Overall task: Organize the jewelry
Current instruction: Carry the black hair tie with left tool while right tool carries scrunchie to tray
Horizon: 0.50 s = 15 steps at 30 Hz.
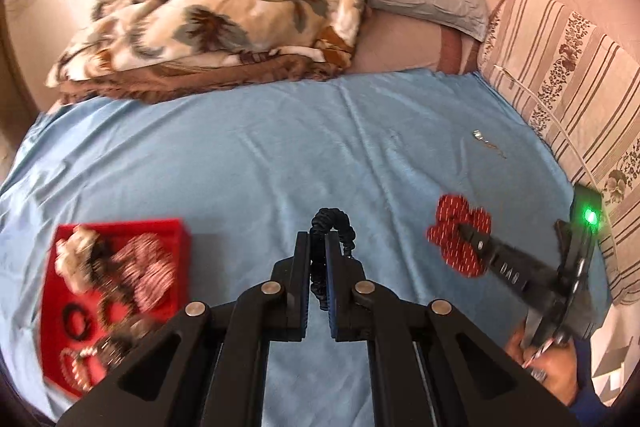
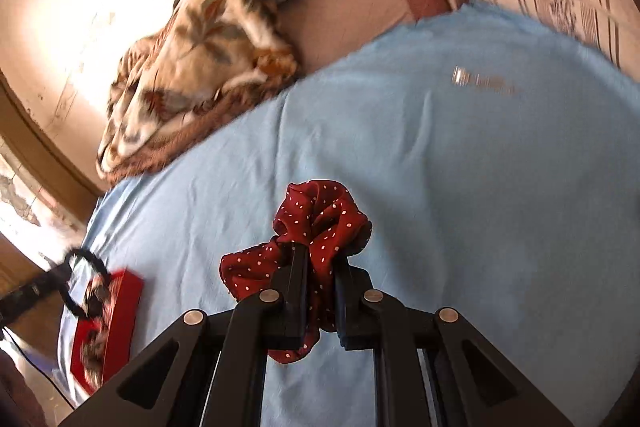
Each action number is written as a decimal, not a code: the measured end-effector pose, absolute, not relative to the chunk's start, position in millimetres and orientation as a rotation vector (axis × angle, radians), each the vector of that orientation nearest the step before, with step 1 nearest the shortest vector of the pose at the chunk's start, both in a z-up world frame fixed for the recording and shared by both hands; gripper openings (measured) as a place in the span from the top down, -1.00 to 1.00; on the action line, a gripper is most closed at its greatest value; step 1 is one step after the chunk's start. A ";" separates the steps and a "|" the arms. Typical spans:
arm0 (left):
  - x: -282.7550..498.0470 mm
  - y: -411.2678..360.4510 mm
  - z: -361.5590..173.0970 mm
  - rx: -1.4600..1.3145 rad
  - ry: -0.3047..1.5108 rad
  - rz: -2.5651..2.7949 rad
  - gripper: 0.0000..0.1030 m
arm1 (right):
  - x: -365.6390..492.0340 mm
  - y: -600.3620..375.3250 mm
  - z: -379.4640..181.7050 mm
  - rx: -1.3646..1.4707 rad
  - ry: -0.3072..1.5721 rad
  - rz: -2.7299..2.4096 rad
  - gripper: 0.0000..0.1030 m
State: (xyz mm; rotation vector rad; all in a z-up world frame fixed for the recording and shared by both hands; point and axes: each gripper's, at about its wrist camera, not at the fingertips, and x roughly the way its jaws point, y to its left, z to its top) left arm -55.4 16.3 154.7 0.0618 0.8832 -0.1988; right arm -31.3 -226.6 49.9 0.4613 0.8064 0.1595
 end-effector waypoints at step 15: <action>-113.9 93.0 159.2 0.063 0.845 -0.014 0.87 | -98.6 -196.4 45.6 0.387 0.879 0.172 0.76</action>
